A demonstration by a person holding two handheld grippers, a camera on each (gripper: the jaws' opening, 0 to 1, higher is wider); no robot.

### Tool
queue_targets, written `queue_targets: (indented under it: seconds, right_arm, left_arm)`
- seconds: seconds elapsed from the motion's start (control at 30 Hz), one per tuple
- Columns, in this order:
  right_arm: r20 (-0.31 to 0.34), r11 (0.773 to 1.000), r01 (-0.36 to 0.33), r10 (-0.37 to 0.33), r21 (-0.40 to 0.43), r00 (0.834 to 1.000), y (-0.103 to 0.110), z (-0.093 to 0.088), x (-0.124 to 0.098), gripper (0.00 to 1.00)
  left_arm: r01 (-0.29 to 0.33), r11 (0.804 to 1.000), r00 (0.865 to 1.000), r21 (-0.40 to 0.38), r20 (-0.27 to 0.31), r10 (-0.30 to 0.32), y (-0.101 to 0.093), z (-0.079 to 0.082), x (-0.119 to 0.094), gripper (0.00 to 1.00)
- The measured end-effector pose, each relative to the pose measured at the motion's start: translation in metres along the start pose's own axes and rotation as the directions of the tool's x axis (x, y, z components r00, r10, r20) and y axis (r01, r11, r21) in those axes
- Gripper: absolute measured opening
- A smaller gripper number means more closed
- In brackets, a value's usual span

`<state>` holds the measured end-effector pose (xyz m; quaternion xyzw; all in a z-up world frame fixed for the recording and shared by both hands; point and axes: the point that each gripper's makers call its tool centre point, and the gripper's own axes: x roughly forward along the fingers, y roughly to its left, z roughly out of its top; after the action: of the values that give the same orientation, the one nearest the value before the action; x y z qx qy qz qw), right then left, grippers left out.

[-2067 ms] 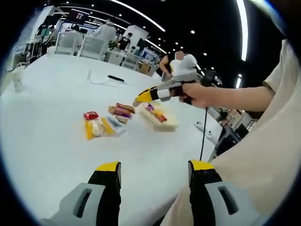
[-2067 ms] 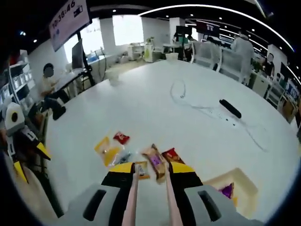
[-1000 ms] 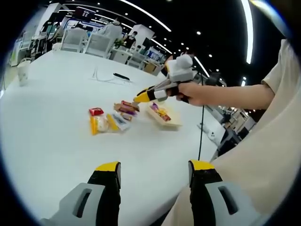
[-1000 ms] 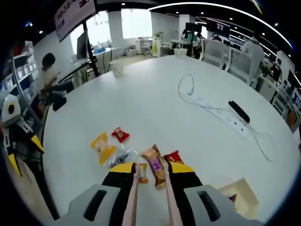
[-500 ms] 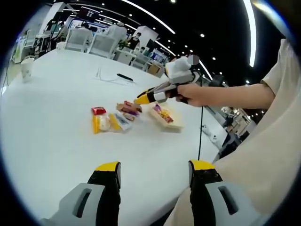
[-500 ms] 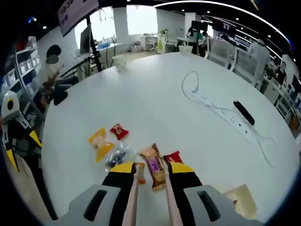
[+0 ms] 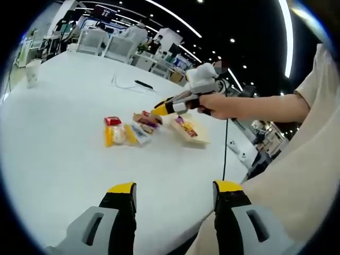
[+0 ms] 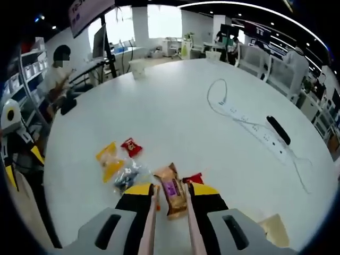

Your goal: Place the target food into the container with the food tongs after gripping and lifting it, then release it inside without dropping or visibly crushing the food.

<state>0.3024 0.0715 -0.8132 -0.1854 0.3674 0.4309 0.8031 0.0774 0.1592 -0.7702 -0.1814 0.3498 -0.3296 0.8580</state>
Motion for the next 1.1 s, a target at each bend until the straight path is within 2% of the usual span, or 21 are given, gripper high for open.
queue_targets:
  seconds: [0.37, 0.53, 0.73, 1.1]
  right_arm:
    - [-0.022, 1.0, -0.009, 0.009, -0.008, 1.0, 0.0, -0.006, 0.006, 0.26]
    - [-0.033, 0.999, -0.004, 0.003, -0.033, 0.999, -0.001, -0.007, 0.01, 0.26]
    - [-0.031, 0.999, -0.018, 0.017, -0.028, 0.999, 0.0, -0.008, 0.011, 0.25]
    - [-0.042, 1.0, -0.022, 0.021, -0.015, 0.999, -0.001, -0.013, 0.013, 0.24]
  left_arm:
    - [-0.009, 1.0, 1.0, -0.001, -0.011, 0.009, 0.007, 0.0, -0.002, 0.57]
    - [-0.009, 1.0, 1.0, -0.004, -0.008, 0.009, 0.006, 0.0, -0.003, 0.57]
    - [-0.006, 1.0, 1.0, -0.008, -0.014, 0.006, 0.004, -0.002, -0.002, 0.57]
    - [0.006, 1.0, 1.0, -0.01, -0.006, -0.006, 0.001, 0.003, 0.002, 0.58]
